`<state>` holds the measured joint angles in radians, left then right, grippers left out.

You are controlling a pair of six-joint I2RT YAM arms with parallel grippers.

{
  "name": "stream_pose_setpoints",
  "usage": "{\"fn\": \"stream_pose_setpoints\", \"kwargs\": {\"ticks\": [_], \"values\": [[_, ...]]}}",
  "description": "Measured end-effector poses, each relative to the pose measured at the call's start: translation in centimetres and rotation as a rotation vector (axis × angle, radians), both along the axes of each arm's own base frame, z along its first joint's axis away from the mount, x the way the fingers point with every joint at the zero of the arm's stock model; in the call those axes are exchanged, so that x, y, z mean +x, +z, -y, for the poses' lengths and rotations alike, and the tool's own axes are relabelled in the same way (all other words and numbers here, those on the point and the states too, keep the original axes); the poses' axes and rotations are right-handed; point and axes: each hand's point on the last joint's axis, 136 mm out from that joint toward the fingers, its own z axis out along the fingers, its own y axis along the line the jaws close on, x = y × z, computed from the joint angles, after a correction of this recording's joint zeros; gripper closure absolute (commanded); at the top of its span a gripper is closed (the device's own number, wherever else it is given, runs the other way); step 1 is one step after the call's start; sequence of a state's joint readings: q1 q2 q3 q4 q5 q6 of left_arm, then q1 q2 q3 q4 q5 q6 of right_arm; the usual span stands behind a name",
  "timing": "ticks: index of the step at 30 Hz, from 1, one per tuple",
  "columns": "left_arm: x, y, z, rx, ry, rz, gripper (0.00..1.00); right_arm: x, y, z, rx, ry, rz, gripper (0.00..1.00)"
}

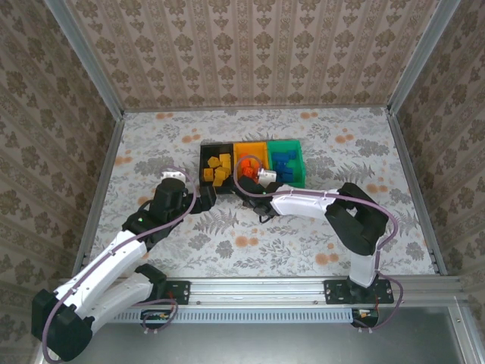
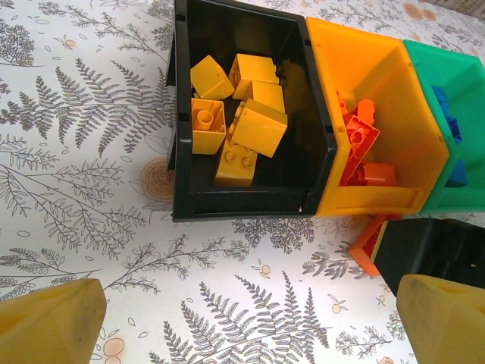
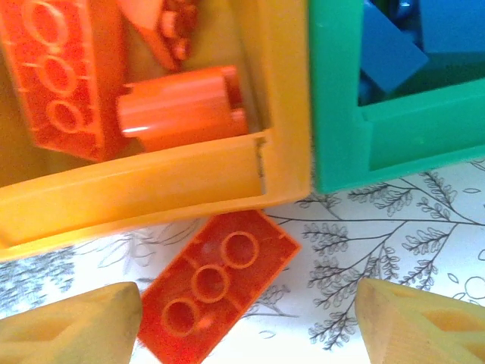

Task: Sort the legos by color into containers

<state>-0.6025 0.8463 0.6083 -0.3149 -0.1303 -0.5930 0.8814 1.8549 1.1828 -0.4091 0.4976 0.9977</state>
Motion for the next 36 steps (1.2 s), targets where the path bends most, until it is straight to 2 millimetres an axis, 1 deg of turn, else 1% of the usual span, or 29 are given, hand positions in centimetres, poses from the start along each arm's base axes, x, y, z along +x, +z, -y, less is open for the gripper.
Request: {"fn": "stream_pose_setpoints", "kwargs": {"ticks": [4, 7, 9, 13, 16, 18, 19, 21, 22, 26, 32, 36], "values": [[0.0, -0.1, 0.0, -0.003, 0.002, -0.002, 0.0, 0.2, 0.5, -1.0, 0.022, 0.025, -0.002, 0.21], [-0.1, -0.2, -0.1, -0.002, 0.005, -0.007, 0.0, 0.7, 0.2, -1.8, 0.035, 0.024, -0.011, 0.21], [-0.1, -0.3, -0.1, -0.002, 0.005, -0.007, 0.0, 0.8, -0.6, -1.7, 0.031, 0.012, -0.025, 0.22], [-0.1, -0.1, -0.1, -0.005, 0.005, -0.002, 0.0, 0.9, -1.9, -0.9, 0.012, -0.022, -0.051, 0.24], [-0.1, 0.1, -0.1, -0.008, 0.006, 0.003, 0.0, 0.9, -2.8, 0.3, 0.002, -0.053, -0.067, 0.28], [-0.1, 0.1, -0.2, -0.01, 0.006, 0.006, 0.0, 0.6, -3.6, 1.3, -0.01, -0.072, -0.081, 0.32], [-0.2, 0.1, -0.2, -0.011, 0.006, 0.007, 0.0, 0.6, -3.7, 1.6, -0.008, -0.076, -0.079, 0.35], [-0.2, 0.2, -0.2, -0.011, 0.006, 0.007, 0.0, 0.5, -3.3, 1.5, 0.014, -0.071, -0.071, 0.4], [-0.2, 0.2, -0.2, -0.012, 0.006, 0.008, 0.0, 0.3, -3.4, 1.8, 0.016, -0.067, -0.076, 0.42], [-0.2, 0.2, -0.2, -0.013, 0.006, 0.01, 0.0, 0.3, -3.3, 2.5, 0.041, -0.038, -0.091, 0.44], [-0.3, 0.0, -0.3, -0.006, 0.006, -0.001, 0.0, 0.4, -3.5, 3.5, 0.073, 0.013, -0.133, 0.58], [-0.4, -0.2, -0.4, -0.001, 0.007, -0.011, 0.0, 0.3, -3.3, 3.5, 0.083, 0.067, -0.145, 0.67]]}}
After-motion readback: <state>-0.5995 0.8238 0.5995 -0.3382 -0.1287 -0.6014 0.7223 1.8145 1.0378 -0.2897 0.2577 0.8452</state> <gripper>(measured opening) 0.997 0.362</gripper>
